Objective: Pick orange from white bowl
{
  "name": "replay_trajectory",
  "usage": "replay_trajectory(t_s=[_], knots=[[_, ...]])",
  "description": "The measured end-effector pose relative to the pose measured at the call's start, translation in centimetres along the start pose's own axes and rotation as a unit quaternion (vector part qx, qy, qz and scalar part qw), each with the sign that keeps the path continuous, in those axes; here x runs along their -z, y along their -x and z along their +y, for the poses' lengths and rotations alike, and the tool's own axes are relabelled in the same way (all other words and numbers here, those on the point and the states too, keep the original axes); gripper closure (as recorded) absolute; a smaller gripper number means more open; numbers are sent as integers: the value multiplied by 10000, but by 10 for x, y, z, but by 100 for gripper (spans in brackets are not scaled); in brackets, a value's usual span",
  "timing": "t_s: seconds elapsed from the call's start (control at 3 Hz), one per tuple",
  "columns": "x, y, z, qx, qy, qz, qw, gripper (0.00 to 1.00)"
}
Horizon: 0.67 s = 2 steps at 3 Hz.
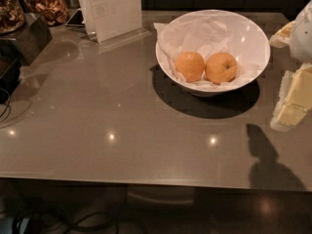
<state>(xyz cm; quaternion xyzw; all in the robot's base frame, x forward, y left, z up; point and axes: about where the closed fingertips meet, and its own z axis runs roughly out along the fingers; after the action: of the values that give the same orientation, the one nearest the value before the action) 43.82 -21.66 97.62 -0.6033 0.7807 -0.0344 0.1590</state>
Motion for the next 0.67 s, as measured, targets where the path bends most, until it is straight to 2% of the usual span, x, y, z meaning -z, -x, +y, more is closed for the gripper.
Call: replay_trajectory(t_s=[0.33, 0.67], knots=[[0, 0, -1, 3, -10, -5, 10000, 0], [5, 15, -21, 127, -130, -177, 9997, 0]])
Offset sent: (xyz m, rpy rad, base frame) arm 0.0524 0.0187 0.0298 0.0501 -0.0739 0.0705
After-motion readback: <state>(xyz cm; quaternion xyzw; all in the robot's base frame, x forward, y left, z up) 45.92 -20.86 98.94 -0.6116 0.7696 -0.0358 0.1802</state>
